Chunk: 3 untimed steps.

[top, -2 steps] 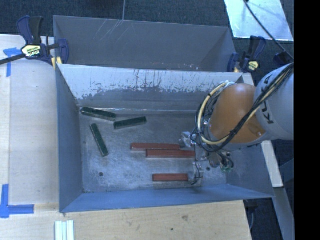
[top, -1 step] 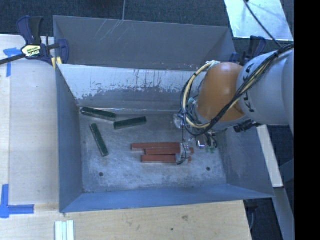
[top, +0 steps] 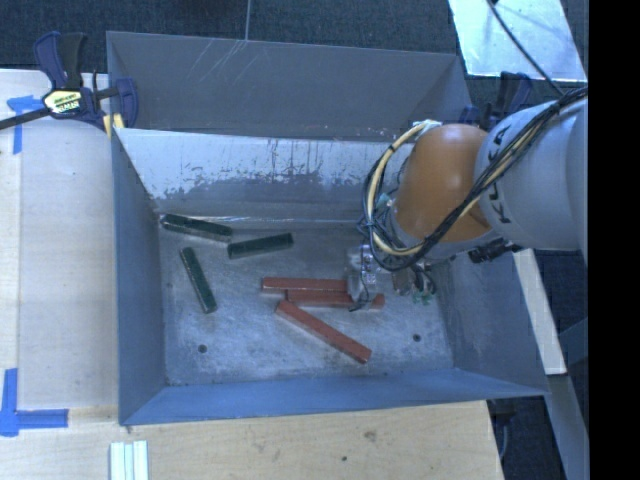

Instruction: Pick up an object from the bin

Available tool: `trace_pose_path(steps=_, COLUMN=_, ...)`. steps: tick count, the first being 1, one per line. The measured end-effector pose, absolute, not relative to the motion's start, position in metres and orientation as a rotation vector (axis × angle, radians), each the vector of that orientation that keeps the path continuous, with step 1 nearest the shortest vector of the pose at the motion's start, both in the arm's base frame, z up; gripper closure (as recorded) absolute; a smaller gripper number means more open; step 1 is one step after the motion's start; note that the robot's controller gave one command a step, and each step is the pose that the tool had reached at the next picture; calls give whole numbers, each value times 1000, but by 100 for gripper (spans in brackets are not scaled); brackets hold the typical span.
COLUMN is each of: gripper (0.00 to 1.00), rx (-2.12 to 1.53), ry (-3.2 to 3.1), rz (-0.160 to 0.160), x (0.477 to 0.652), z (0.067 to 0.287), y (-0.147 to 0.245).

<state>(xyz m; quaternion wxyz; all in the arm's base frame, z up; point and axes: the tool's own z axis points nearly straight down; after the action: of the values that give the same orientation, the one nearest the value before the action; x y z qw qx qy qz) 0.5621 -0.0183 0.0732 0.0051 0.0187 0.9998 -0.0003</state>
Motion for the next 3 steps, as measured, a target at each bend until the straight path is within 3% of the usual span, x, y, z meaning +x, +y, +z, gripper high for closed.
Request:
trace_pose_path(steps=1, gripper=0, rx=57, ry=3135, rz=-1, x=561, z=71, y=-18)
trace_pose_path(steps=2, gripper=100, rx=57, ry=3133, rz=-1, x=561, z=72, y=-18)
trace_pose_path(steps=3, gripper=100, rx=-30, ry=3128, rz=-3, x=601, z=190, y=-33)
